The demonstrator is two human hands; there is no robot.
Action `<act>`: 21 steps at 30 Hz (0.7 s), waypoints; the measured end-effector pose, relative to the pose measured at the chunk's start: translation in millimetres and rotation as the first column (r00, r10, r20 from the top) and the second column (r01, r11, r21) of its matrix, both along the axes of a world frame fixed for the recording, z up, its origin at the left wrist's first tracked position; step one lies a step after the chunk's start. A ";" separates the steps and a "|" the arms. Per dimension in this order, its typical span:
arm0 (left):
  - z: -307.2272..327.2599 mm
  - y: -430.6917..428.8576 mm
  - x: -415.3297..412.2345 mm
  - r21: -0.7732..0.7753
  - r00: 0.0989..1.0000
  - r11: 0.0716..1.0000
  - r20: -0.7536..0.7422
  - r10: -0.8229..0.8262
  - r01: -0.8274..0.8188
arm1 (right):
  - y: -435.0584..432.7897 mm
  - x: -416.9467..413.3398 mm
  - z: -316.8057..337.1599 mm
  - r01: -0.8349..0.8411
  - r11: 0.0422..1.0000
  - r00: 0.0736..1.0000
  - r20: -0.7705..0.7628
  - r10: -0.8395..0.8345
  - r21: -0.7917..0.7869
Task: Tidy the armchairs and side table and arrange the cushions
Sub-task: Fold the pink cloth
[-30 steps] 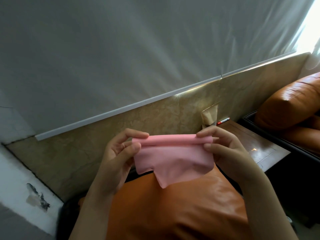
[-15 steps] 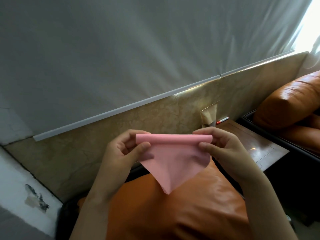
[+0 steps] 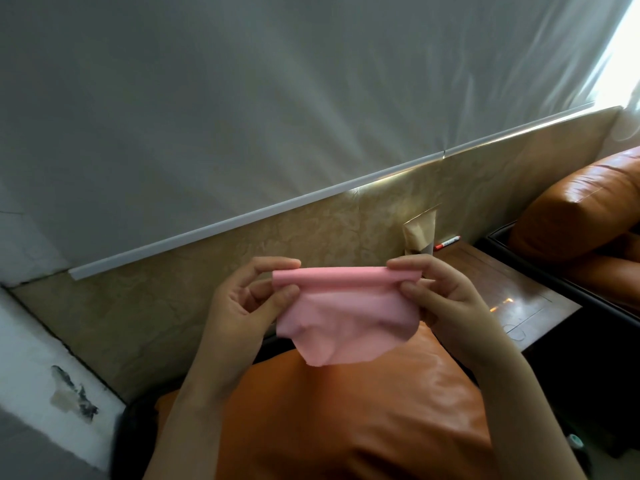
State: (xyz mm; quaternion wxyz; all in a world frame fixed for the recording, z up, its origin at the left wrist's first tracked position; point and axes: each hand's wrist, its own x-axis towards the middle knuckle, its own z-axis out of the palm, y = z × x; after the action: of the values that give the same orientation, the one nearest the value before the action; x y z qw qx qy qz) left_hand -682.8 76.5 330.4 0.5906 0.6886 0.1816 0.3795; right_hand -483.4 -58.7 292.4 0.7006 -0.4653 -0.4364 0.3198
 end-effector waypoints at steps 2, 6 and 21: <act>0.1 1.4 -2.1 0.008 0.999 0.999 -0.002 -0.033 0.033 | -1.1 1.6 -1.2 -0.036 0.999 0.999 -0.009 0.036 -0.002; -1.2 -1.3 0.5 -0.015 1.000 1.000 -0.017 -0.010 0.010 | 0.9 2.7 -0.5 0.040 0.999 0.999 0.014 -0.040 0.001; -7.1 1.2 4.5 0.106 0.992 0.992 -0.108 0.073 -0.062 | 0.7 3.5 -2.0 0.032 0.998 0.998 0.053 -0.030 -0.048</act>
State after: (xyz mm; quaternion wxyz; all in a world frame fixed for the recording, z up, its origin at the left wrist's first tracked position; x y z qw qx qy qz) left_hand -678.2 77.7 323.3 0.5304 0.7315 0.2177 0.3691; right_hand -479.9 -58.1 290.4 0.6822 -0.4971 -0.4393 0.3072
